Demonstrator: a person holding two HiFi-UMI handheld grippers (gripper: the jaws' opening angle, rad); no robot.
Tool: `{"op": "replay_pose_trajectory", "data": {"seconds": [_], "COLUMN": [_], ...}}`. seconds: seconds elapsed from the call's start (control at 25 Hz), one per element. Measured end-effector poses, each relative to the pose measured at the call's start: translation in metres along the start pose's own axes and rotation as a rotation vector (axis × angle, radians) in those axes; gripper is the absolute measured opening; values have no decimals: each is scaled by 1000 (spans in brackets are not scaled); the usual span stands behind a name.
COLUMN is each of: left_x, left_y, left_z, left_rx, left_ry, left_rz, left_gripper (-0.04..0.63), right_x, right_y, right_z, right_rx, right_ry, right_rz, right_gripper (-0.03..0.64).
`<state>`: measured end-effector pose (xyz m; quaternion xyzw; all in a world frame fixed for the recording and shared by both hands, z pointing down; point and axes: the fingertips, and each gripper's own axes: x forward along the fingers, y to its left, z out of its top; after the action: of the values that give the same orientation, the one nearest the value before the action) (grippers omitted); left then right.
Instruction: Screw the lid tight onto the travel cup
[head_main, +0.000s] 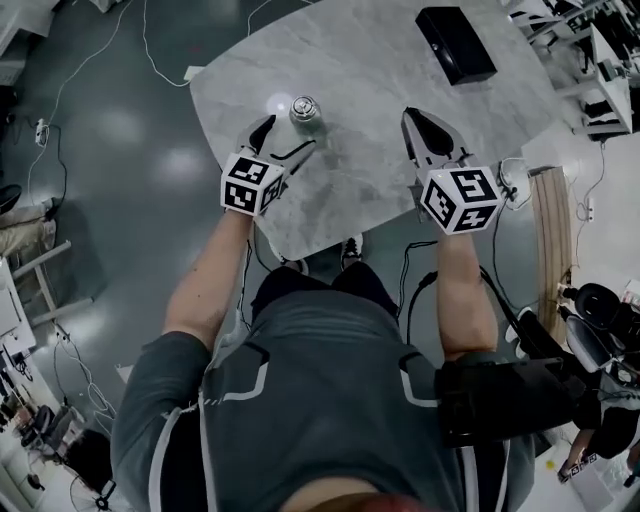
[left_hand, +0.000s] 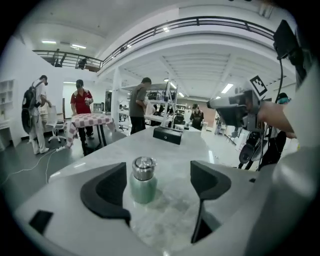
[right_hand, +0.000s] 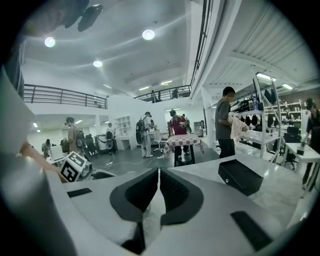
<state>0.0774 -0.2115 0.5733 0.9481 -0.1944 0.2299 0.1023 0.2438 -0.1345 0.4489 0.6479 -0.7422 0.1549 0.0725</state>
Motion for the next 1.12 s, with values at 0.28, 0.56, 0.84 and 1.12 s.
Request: {"op": "replay_pose_trajectory", "data": {"seconds": [0.28,0.56,0.84,1.12], "left_x": [-66,-107,-158,-166], "left_y": [-23,-32,2,-2], "left_z": [77,133,172,198], "left_rx": [-63,-28,-43,-6], "left_ry": [-180,-270,-390,-407], "left_rz": [-112,-167,-117,-61], "left_gripper": [402,390,141,11], "right_x": [-19,-28,-15,-24], "right_y": [25,48,82,68], "right_z": [41,85,114,131], "right_rx": [-20,-65,-95,-70], "right_ry": [-44,-79,-81,-99], "right_rz": [18,61,93,99], "right_gripper": [35,35,35,35]}}
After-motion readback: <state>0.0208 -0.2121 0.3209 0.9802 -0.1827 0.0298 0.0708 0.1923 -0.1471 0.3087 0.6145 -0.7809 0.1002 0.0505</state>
